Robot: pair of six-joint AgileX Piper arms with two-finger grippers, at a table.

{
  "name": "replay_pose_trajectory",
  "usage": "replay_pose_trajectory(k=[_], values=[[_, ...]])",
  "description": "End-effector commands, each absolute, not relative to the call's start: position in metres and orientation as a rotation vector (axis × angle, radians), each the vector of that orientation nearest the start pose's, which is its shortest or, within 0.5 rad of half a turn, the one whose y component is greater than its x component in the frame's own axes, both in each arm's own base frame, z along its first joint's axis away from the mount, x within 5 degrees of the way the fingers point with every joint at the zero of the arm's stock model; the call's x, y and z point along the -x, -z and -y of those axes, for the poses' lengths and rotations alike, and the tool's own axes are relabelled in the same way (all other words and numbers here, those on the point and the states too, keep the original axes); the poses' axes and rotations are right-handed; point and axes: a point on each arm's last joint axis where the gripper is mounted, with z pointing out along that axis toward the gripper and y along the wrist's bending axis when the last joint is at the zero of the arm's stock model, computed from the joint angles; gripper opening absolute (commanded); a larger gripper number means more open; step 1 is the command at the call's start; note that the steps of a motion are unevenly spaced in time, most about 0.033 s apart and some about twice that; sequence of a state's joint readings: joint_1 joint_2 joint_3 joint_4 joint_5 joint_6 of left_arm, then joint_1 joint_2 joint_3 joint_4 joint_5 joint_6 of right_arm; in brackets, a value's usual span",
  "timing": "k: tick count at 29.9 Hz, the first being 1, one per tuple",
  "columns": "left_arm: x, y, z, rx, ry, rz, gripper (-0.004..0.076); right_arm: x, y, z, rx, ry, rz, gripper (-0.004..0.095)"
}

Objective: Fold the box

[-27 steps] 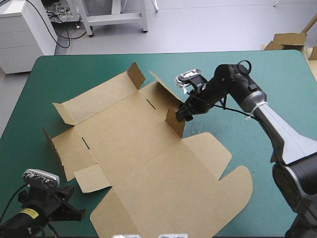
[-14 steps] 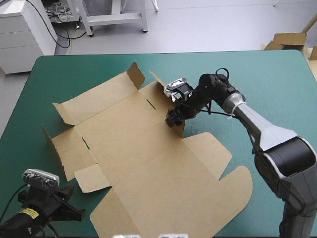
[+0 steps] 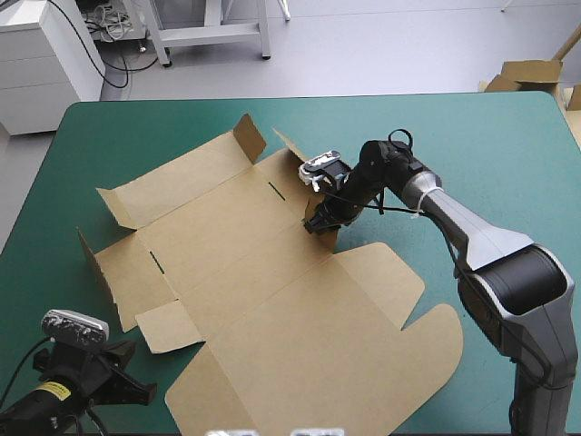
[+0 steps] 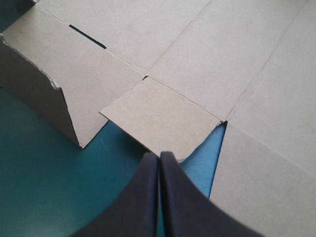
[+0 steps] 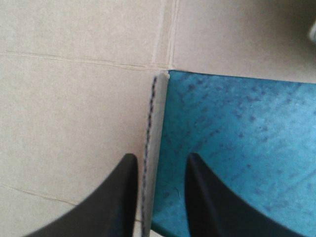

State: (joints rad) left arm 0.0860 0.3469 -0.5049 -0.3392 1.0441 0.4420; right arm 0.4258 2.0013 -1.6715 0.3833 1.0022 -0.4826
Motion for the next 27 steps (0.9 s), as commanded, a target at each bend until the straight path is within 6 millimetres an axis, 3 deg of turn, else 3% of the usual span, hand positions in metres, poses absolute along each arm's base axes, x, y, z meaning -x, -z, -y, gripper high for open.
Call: replay_pose_trajectory(k=[1, 20, 27], values=[[-0.054, -0.289, 0.023, -0.326, 0.179, -2.216, -0.0008, -0.378, -0.274, -0.204, 1.005, -0.502, -2.488, 0.0004], [-0.054, -0.289, 0.023, -0.326, 0.179, -2.216, -0.0008, -0.379, -0.273, -0.202, 1.073, -0.450, -2.462, -0.0020], [-0.054, -0.289, 0.023, -0.331, 0.176, -2.215, -0.0008, -0.387, -0.296, -0.196, 1.137, -0.280, -2.394, -0.0020]])
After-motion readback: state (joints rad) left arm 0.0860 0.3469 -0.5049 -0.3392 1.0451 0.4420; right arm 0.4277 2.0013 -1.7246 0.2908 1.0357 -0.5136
